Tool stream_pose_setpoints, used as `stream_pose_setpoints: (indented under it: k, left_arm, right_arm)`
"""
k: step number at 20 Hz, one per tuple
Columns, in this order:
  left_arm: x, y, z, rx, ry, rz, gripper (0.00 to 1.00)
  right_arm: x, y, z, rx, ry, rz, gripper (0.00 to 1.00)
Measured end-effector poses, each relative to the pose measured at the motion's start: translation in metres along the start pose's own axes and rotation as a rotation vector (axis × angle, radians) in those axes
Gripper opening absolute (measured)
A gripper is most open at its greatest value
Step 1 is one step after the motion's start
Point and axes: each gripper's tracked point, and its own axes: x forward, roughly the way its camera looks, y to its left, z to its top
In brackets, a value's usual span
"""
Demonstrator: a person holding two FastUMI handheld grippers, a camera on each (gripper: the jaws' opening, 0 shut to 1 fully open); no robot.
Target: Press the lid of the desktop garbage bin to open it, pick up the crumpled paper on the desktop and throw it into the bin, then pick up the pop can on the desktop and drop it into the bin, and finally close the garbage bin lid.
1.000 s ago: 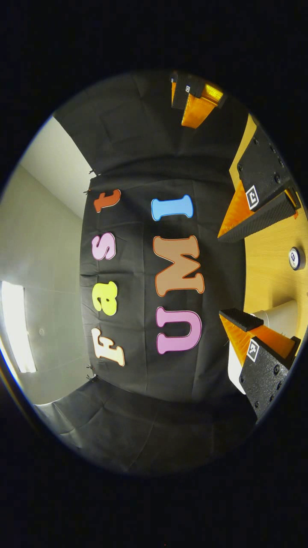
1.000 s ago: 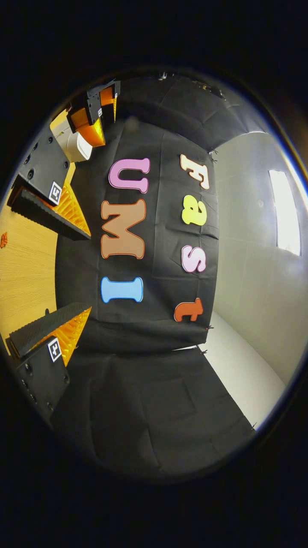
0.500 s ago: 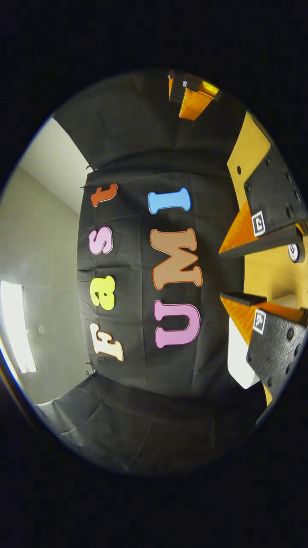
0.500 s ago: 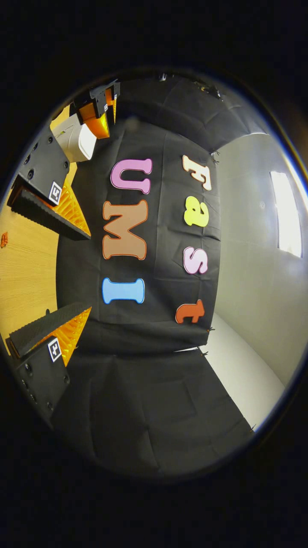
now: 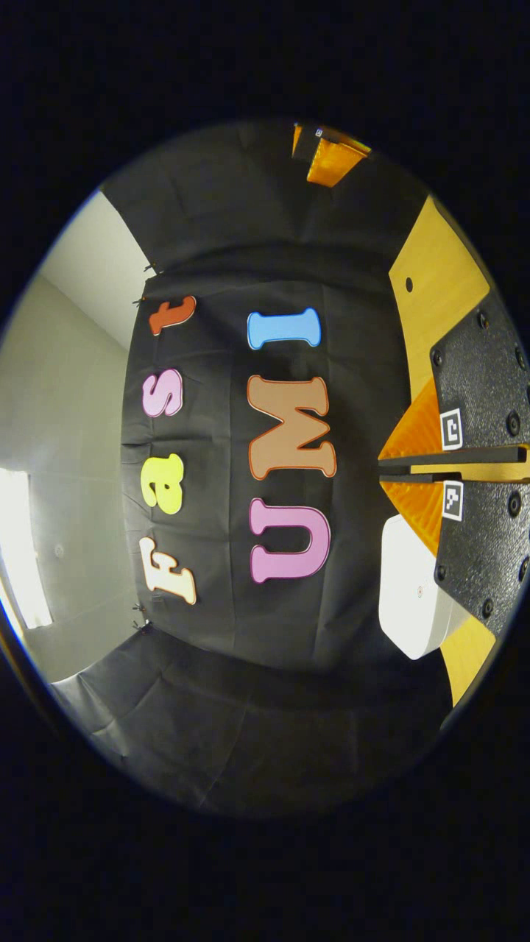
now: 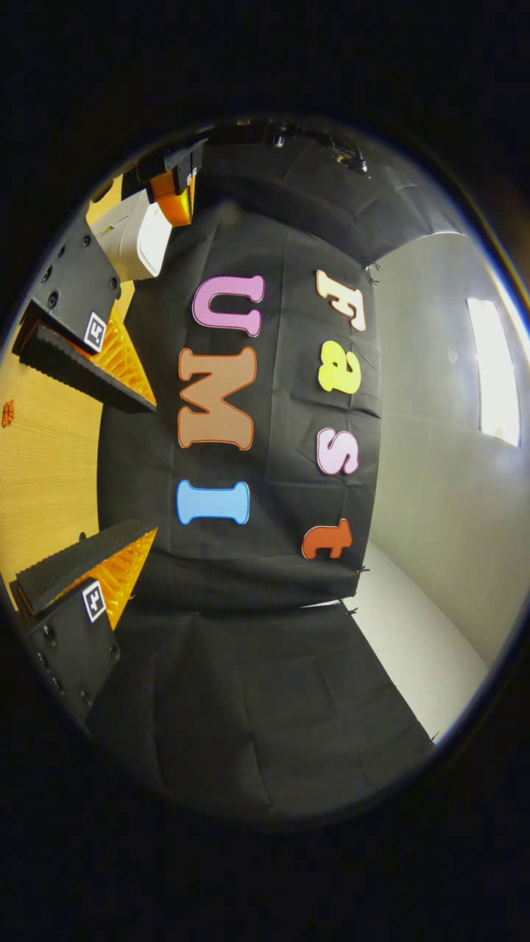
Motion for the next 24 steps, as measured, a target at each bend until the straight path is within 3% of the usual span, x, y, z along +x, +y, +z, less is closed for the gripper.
stream_pose_setpoints:
  k: [5, 10, 17, 22, 24]
  left_arm:
    - [0.018, 0.044, -0.001, 0.037, -0.006, 0.084, 0.0]
    - [0.042, 0.097, -0.031, 0.053, 0.068, 0.184, 0.0]
    - [0.059, 0.131, -0.08, 0.016, 0.174, 0.234, 0.0]
    - [0.066, 0.133, -0.117, 0.019, 0.267, 0.222, 0.0]
    - [0.065, 0.133, -0.109, 0.011, 0.222, 0.237, 0.0]
  right_arm:
    - [0.0, 0.004, 0.001, -0.005, -0.002, 0.0, 0.96]
    - [0.0, 0.011, -0.003, -0.005, 0.01, -0.003, 0.96]
    - [-0.001, 0.016, -0.009, -0.024, 0.033, -0.016, 0.96]
    - [0.001, 0.022, -0.012, -0.04, 0.045, -0.014, 0.96]
    - [0.003, 0.024, -0.015, -0.05, 0.053, -0.009, 0.96]
